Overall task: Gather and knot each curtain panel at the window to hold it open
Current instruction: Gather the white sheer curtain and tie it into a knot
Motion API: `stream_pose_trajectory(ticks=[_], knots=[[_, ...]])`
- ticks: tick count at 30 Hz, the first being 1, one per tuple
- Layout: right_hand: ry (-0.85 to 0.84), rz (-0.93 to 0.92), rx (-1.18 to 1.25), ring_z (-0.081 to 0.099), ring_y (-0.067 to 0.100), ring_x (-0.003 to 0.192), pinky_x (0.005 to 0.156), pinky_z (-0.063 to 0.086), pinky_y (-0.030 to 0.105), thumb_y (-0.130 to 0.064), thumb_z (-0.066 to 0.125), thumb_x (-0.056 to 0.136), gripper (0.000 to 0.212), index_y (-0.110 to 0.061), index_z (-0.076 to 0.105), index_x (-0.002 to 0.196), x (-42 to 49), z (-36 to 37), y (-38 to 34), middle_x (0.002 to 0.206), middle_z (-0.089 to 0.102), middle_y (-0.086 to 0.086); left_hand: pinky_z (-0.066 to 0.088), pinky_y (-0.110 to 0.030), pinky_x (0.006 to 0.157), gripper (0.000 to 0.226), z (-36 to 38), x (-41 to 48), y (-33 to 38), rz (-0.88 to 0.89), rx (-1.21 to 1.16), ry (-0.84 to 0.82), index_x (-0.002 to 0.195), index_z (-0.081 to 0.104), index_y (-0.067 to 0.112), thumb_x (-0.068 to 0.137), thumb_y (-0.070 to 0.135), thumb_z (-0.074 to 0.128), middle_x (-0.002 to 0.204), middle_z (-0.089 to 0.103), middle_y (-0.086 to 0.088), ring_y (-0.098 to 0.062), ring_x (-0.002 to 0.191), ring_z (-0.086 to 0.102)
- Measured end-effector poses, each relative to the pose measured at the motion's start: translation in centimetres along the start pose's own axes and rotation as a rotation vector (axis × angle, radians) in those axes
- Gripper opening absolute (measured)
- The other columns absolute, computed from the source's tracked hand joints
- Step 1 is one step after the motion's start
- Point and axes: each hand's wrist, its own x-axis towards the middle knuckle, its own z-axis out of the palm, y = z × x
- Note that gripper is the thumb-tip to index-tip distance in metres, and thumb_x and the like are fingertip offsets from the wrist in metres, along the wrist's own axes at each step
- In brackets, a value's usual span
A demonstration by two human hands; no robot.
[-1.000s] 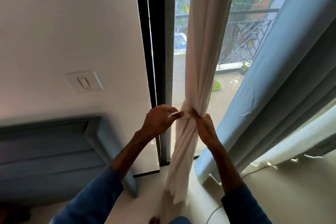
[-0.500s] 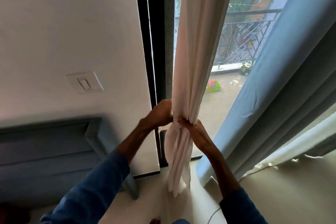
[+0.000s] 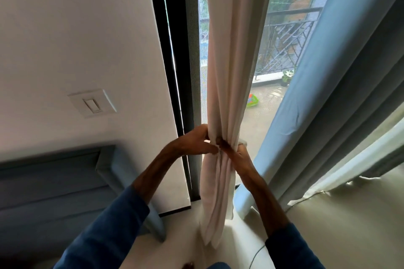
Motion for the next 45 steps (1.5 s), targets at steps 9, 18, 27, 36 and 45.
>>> stream_pose_trajectory(ticks=[9,18,27,36,45], knots=[[0.0,0.027,0.308,0.072,0.021,0.096,0.082,0.058,0.033,-0.015,0.078,0.081,0.039,-0.012,0.066,0.118,0.0,0.0,0.3,0.102,0.075,0.013,0.058,-0.039,0.09,0.032,4.0,0.4,0.9,0.007,-0.161,0.427,0.113,0.07,0.015,0.088,0.033,0.075,0.107,0.073,-0.001,-0.015,0.099,0.07],[0.19,-0.131,0.371,0.066,0.022,0.117,0.09,0.052,0.044,-0.023,0.063,0.095,0.025,-0.007,0.072,0.111,-0.6,-2.0,-0.1,0.122,0.072,0.011,0.053,-0.017,0.072,0.031,1.8,1.6,1.0,-0.172,-0.165,0.538,0.115,0.067,0.012,0.091,0.032,0.069,0.101,0.069,-0.001,-0.018,0.095,0.069],[0.112,-0.343,0.042,0.068,0.026,0.101,0.092,0.053,0.036,-0.003,0.075,0.087,0.017,0.003,0.069,0.102,-0.7,0.6,1.3,0.103,0.071,0.013,0.056,-0.043,0.09,0.064,1.4,3.3,2.4,-0.377,0.27,0.514,0.119,0.065,0.014,0.086,0.067,0.05,0.113,0.071,-0.012,-0.034,0.103,0.067],[-0.019,-0.35,-0.064,0.07,0.01,0.102,0.089,0.051,0.019,0.005,0.07,0.089,0.023,0.005,0.068,0.111,-1.3,2.9,0.8,0.107,0.074,0.01,0.053,-0.041,0.095,0.064,0.8,3.0,2.2,-0.33,0.14,0.371,0.127,0.06,0.009,0.089,0.06,0.06,0.12,0.068,-0.014,-0.031,0.109,0.065],[-0.239,-0.41,-0.551,0.046,-0.001,0.137,0.107,0.038,0.014,0.02,0.041,0.068,0.074,-0.02,0.073,0.122,-0.9,1.7,2.3,0.14,0.06,-0.012,0.052,-0.018,0.065,0.027,-0.6,1.9,-0.1,-0.094,0.29,0.296,0.098,0.072,-0.001,0.071,-0.005,0.074,0.093,0.069,-0.002,-0.007,0.076,0.063]])
